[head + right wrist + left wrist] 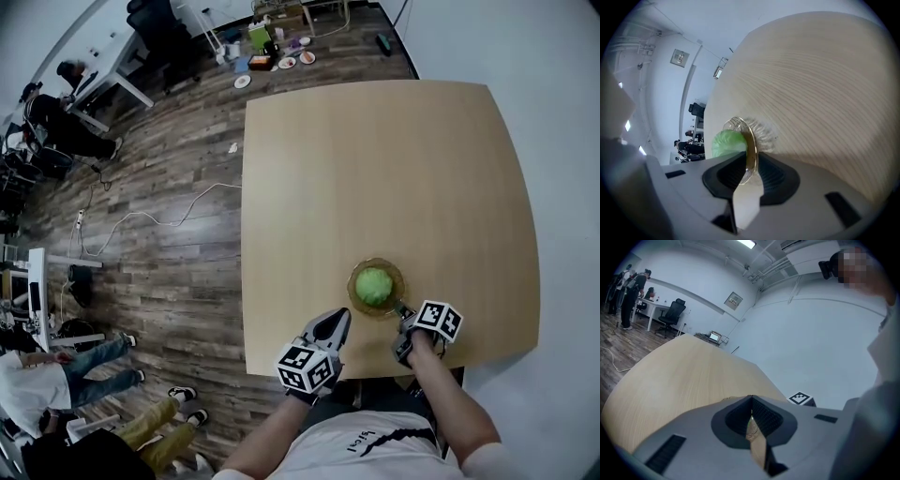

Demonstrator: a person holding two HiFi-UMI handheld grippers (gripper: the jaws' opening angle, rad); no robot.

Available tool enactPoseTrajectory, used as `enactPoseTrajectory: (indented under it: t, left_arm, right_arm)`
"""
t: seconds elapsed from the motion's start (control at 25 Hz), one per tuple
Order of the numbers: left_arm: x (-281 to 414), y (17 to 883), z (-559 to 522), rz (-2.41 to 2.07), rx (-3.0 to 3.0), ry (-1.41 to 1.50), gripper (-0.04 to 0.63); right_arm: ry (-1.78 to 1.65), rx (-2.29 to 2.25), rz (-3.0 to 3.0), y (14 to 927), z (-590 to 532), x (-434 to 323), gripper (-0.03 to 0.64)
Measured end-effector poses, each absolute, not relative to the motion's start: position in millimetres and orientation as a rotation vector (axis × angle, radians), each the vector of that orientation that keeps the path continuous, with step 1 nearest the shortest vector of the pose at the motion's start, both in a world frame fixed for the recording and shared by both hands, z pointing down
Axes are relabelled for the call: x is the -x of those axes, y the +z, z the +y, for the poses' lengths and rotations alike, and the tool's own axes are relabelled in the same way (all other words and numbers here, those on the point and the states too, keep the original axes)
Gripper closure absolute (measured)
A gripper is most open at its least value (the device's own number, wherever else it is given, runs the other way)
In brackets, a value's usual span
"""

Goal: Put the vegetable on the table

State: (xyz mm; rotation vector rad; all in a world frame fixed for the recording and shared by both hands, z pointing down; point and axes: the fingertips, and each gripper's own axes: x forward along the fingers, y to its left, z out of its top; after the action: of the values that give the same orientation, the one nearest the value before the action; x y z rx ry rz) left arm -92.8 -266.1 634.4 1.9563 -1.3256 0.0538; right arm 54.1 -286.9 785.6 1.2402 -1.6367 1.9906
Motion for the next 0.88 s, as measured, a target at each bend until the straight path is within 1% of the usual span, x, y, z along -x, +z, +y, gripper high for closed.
enactPoseTrajectory:
  t: [0.08,0.2,0.4,0.68,0.88]
  left_arm:
    - [91.1,635.1,-263.7,-1.316,-1.954,0.054,0.581]
    - [91.5,631.9,-257.3,-1.300,-1.958,0.056,0.581]
    - [100.4,627.0,-251.6,-1.277,-1.974,0.042,0.581]
    - [99.5,586.7,-215.3,-1.237,-2.002,0.005,0.581]
    - [102.0,557.2,-190.9,-1.241,-2.057,-0.050,0.581]
  right_arm:
    - [1.932,-1.247,-1.655,781.5,-280.0,-60.8,0.531]
    - [1.828,-1.261,-1.707,773.5,-270.4,-64.9,0.566]
    - [1.707,-1.205,-1.917,745.3,-277.9,-34.1,0.584]
    - [1.499,-1.108,-2.233,650.5,-258.9,3.2,0.595]
    - [1.359,-1.071,-2.399,605.3,-235.4,20.5,0.601]
